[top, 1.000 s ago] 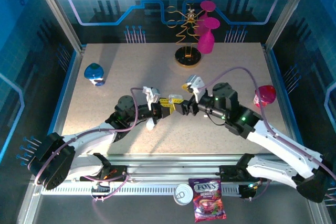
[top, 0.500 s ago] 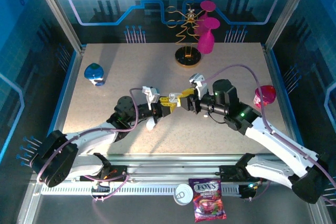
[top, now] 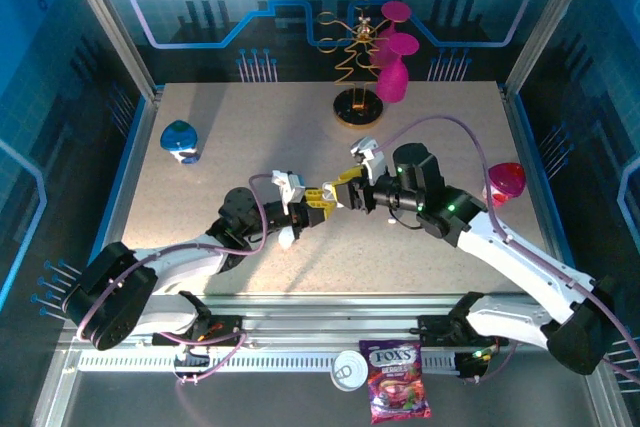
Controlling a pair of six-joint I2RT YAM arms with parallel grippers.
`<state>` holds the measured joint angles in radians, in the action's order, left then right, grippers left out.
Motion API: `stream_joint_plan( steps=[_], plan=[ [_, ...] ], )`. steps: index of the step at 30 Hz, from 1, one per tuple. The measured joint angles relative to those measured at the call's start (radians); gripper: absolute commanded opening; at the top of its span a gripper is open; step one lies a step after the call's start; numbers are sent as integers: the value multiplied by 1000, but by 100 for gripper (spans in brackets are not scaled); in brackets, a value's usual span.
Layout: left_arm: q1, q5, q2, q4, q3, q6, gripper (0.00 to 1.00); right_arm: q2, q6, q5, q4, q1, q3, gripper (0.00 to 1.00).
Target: Insert the wireless bluetooth earbuds into the charging case
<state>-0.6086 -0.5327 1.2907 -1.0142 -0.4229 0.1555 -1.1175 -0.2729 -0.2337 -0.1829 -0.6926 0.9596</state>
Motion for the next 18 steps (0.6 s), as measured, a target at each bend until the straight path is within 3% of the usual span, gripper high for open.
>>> stream_joint_plan(
  steps=[18],
  plan=[
    [3,2,0,21,0,-1,5,-45,-1,-45,0,0,9,29]
  ],
)
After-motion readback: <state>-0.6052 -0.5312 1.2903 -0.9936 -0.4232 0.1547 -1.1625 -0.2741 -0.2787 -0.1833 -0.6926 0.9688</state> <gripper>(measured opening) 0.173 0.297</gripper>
